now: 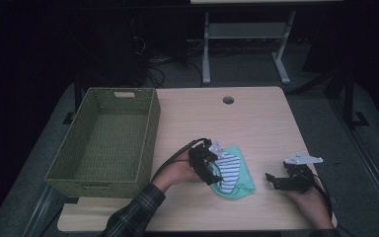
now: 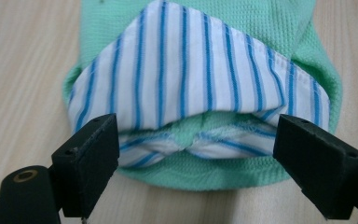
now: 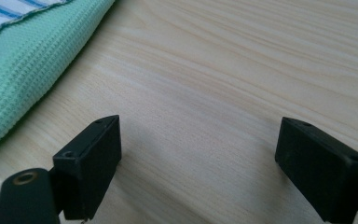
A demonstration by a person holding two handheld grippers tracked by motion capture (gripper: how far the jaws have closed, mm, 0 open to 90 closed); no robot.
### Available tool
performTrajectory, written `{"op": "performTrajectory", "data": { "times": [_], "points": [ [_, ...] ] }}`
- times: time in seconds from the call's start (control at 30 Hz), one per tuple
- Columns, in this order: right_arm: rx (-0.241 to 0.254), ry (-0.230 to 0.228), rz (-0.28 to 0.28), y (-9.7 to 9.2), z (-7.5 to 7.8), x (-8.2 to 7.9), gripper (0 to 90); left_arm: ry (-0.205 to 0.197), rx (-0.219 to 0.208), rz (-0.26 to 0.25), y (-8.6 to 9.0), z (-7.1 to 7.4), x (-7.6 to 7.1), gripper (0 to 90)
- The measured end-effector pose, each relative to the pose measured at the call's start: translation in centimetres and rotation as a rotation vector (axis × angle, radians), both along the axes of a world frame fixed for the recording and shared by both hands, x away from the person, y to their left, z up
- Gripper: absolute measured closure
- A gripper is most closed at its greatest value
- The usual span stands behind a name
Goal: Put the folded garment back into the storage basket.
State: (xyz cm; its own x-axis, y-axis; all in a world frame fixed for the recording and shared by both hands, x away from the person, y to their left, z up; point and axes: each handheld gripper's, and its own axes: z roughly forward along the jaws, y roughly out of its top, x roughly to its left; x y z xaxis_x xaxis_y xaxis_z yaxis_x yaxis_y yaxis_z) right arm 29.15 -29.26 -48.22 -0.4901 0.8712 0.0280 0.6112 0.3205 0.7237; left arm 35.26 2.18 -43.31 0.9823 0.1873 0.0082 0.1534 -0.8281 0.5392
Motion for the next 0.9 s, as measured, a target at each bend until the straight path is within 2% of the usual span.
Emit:
{"op": "performTrajectory", "data": {
  "times": [0.1,0.3,0.53,0.73,0.77,0.8,0.9],
  "points": [
    [0.0,0.0,0.0,0.0,0.0,0.0,14.3,0.008,0.046,-0.017,-0.6,-0.7,0.2,13.7],
    [0.0,0.0,-0.001,0.0,0.0,0.0,14.2,0.035,0.092,-0.022,-1.0,-1.9,0.4,14.2],
    [0.0,0.0,0.0,0.0,0.0,0.0,14.2,0.034,0.076,-0.016,-0.7,-2.1,0.3,16.3],
    [0.0,0.0,0.0,0.0,0.0,0.0,14.2,0.035,0.073,-0.005,-0.5,-1.8,0.2,30.1],
    [0.0,0.0,-0.001,0.0,0.0,0.0,14.2,0.023,0.081,-0.012,-0.5,-1.7,0.2,30.1],
    [0.0,0.0,-0.001,0.0,0.0,0.0,14.3,0.02,0.082,-0.015,-0.4,-1.6,0.2,38.2],
    [0.0,0.0,0.0,0.0,0.0,0.0,14.2,0.02,0.08,-0.014,-0.3,-1.5,0.3,47.2]
  ]
}}
